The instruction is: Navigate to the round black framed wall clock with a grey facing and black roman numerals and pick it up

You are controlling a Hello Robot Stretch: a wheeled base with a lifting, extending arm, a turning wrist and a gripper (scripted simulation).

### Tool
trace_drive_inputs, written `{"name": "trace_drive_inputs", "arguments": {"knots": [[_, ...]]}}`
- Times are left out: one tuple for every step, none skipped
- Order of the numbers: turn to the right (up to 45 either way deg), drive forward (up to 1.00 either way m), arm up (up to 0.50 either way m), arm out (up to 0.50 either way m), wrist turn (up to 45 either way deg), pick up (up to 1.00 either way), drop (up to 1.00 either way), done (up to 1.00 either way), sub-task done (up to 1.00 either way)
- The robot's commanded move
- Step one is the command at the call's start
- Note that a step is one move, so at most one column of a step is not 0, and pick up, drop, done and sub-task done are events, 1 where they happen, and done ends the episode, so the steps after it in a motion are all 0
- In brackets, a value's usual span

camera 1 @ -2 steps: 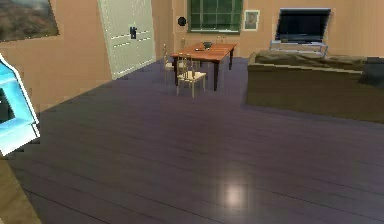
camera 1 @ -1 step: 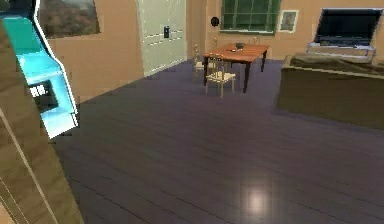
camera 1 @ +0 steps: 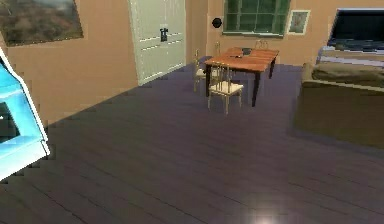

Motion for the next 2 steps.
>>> {"name": "trace_drive_inputs", "arguments": {"knots": [[27.0, 0.0, 0.0, 0.0, 0.0, 0.0, 0.0, 0.0, 0.0], [0.0, 0.2, 0.0, 0.0, 0.0, 0.0, 0.0, 0.0, 0.0]]}}
